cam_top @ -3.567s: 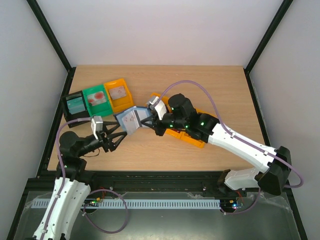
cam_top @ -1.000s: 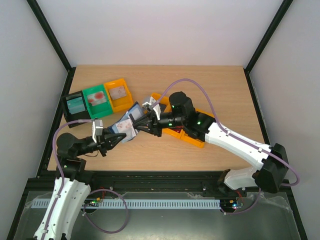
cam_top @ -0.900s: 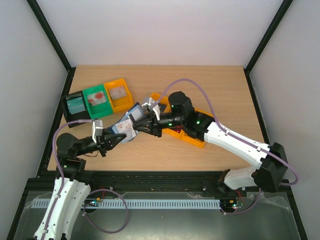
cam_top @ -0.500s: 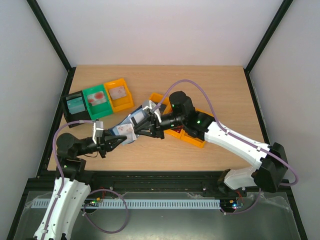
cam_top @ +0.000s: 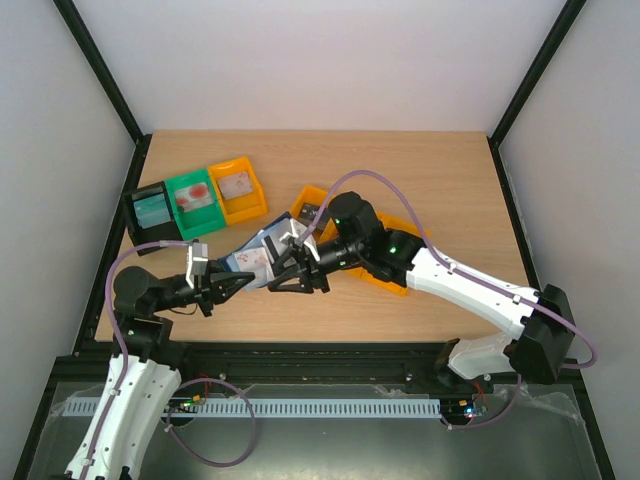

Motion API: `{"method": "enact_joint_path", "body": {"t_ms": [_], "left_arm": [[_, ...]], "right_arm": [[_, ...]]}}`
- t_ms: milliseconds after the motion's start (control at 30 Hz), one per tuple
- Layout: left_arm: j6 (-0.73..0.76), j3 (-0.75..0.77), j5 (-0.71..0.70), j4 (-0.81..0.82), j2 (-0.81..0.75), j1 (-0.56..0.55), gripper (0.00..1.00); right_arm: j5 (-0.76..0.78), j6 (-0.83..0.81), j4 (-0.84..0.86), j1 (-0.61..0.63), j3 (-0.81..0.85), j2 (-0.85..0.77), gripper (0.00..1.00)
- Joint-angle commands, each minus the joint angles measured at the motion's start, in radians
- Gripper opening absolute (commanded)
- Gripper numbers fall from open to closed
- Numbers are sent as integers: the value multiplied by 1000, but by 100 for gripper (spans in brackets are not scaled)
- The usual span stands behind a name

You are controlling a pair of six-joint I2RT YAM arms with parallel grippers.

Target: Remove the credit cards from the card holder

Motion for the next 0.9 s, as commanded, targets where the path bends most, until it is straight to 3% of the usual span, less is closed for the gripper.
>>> {"method": "enact_joint_path", "body": {"t_ms": [0, 167, 200, 367, 700, 867], "left_arm": [[16, 8, -7, 44, -2, 1, 2], [24, 11, -7, 26, -7, 1, 2], [23, 10, -7, 26, -8, 2, 2], [6, 5, -6, 38, -7, 1, 2], [-60, -3, -33, 87, -6, 3, 16], [-51, -9, -39, 75, -7, 3, 17]], "right_arm": [[4, 60, 79, 1, -18, -24, 28], [17, 125, 161, 1, -23, -9, 3], [24, 121, 150, 1, -20, -10, 2], [65, 92, 112, -2, -28, -35, 2], [109, 59, 41, -25, -14, -48, 2], [113, 55, 30, -33, -10, -62, 2]]}}
